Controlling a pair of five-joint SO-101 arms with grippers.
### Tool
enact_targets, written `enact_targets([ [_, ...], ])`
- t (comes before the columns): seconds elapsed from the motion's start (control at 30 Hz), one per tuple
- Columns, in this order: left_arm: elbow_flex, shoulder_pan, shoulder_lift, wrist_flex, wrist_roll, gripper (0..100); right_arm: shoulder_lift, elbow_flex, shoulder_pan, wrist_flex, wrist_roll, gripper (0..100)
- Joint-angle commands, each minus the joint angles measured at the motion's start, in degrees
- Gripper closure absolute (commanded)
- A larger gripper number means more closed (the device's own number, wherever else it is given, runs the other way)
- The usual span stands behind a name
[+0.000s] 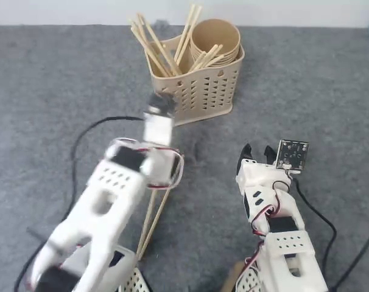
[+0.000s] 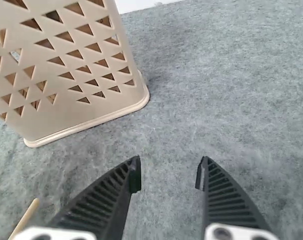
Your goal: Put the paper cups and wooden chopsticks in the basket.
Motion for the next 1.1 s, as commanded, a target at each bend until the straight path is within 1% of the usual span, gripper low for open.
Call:
enact_targets([
  [0.0,-3.30,-5.19,-16.44,-1.41,-0.88,98,-1.27,-0.26,0.66,0.31,1.14,80.8],
  [0.2,-3.12,-9.14,-31.82,-7.56,-0.88,98,-1.36,-0.26,0.66,0.31,1.14,80.8],
  [0.33,-1.01,-9.58,-39.12,-15.56,-0.62,99,-1.36,-0.26,0.66,0.31,1.14,80.8],
  [0.43,4.53,-9.58,-43.87,-27.52,-0.79,99,-1.36,-0.26,0.66,0.31,1.14,80.8],
  [0.57,14.20,-10.55,-48.88,-51.52,-0.79,99,-1.36,-0.26,0.66,0.31,1.14,80.8],
  [0.6,15.43,-10.46,-49.41,-56.44,-0.79,99,-1.36,-0.26,0.66,0.31,1.14,80.8],
  [0.67,15.34,-10.37,-48.70,-61.89,-0.70,99,-1.36,-0.26,0.57,0.31,1.14,80.8],
  [0.8,6.55,-10.29,-41.14,-63.12,-0.53,99,-1.36,-0.26,0.57,0.31,1.14,80.8],
  [0.97,-11.38,-10.81,-22.33,-63.03,-0.70,99,-1.36,-0.26,0.57,0.31,1.14,80.8],
  [1.07,-19.56,-10.81,-12.04,-63.03,-0.70,99,-1.36,-0.26,0.57,0.31,1.14,80.8],
])
